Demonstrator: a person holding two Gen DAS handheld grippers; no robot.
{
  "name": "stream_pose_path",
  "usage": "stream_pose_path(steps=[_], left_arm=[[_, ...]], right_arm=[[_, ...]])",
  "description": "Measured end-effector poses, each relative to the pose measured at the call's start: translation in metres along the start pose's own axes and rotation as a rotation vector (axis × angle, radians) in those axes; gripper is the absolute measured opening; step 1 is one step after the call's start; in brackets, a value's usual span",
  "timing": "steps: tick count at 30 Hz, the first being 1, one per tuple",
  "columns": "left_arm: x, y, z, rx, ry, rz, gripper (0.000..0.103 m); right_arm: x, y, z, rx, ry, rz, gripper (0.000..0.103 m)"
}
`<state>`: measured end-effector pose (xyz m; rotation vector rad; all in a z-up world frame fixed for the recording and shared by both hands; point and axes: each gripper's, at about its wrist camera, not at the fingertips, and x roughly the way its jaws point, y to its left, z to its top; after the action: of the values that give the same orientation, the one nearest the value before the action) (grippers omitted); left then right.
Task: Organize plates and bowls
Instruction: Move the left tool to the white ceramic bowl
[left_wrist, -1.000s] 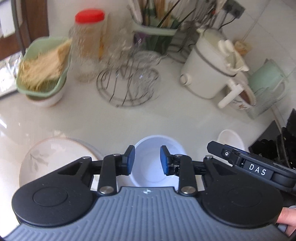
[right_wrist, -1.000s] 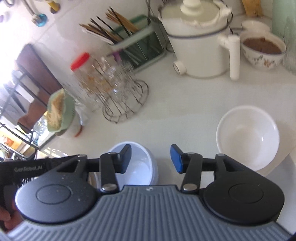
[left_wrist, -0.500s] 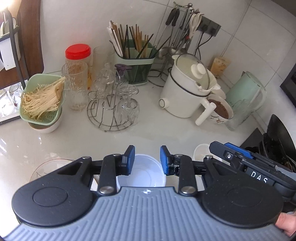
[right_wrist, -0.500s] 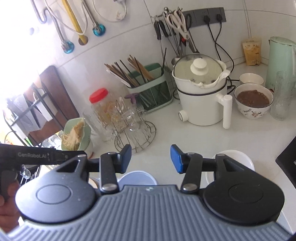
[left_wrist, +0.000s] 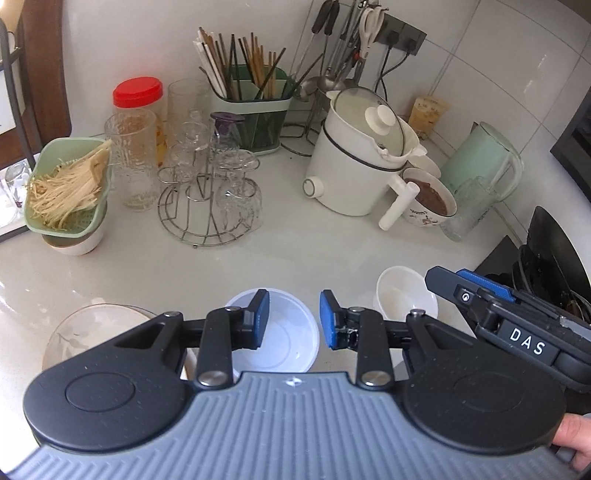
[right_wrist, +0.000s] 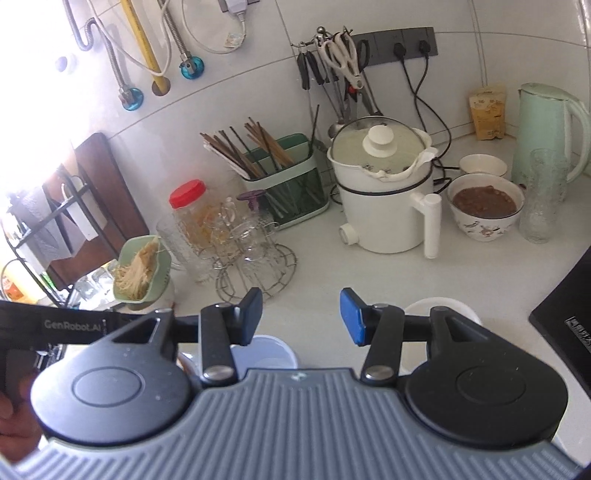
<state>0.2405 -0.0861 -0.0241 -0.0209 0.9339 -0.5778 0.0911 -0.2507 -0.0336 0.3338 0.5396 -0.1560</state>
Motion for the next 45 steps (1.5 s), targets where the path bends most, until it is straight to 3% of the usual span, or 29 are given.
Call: stream_pose_path(steps=[27,34,39,43,45], left_arm=[[0.073,-0.057,0.011,0.088,0.111,-0.076,0.035],[0.112,-0.063,0.014,0.094,0.163,-0.067,0.044],[0.137,-0.067,0.017,0.104,0.186,-0.059,0.050],[0.151,-0.070,0.020,0.131,0.212,-0.054,0.050],[0.158,-0.069,0.021,0.133,0.223,-0.058,0.050]], right_arm=[[-0.007,-0.058,-0.009,0.012,-0.017,-0.203,0.049],[0.001,-0.074,-0.012,0.000,-0.068,-0.285,0.049],[0.022,-0.087,-0.014,0.019,-0.032,-0.296,0.050],[0.036,-0.097,-0.019,0.044,-0.015,-0.310,0.083],[0.039,-0.100,-0.021,0.062,-0.024,-0.328,0.083]])
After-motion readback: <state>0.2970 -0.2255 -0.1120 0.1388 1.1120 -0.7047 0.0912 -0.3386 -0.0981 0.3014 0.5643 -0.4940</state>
